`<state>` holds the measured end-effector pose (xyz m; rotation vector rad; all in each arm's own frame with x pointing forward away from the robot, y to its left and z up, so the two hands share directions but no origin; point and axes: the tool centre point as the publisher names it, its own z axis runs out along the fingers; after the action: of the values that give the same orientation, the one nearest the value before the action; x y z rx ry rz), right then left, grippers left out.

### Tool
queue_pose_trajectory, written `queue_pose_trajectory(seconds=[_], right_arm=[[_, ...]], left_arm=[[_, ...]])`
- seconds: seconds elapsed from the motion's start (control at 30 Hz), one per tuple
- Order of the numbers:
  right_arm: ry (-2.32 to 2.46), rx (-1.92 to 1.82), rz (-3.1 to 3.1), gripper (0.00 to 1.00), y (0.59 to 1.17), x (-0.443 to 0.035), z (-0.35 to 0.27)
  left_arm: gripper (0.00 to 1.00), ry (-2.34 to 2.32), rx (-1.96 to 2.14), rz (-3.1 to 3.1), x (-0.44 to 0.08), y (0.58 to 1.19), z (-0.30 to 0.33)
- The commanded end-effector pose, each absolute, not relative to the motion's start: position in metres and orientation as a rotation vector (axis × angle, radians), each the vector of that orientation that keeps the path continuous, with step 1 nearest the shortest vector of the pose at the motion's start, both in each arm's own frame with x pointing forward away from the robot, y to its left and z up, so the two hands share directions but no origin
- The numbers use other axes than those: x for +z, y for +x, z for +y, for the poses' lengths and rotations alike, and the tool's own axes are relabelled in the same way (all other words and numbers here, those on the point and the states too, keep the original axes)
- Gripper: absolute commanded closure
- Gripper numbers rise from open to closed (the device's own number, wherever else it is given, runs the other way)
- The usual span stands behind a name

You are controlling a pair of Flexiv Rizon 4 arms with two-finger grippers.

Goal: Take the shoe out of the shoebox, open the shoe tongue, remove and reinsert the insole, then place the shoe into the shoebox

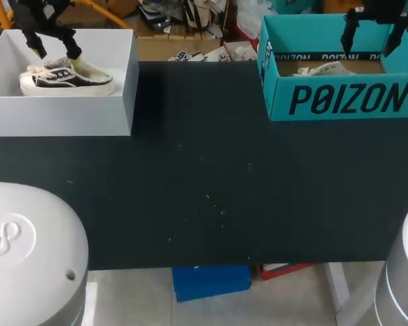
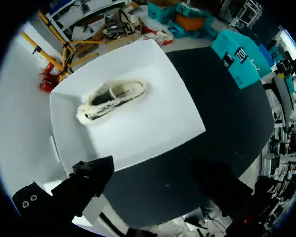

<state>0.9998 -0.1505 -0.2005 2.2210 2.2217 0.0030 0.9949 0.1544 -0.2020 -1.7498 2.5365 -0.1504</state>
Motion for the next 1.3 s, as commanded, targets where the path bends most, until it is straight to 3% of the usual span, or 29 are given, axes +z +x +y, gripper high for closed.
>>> queue_pose_trajectory(seconds=[0.03, 1.3], right_arm=[[2.221, 0.003, 2.222, 0.00, 0.9998, -0.2005, -0.1505], [2.221, 0.003, 2.222, 0.00, 0.9998, -0.2005, -0.1505]], left_arm=[[0.00, -1.750, -0.150, 2.537, -0.2020, 0.9949, 0.1544], [0.00, -1.660, -0.103, 2.580, -0.2060, 0.9970, 0.1580]])
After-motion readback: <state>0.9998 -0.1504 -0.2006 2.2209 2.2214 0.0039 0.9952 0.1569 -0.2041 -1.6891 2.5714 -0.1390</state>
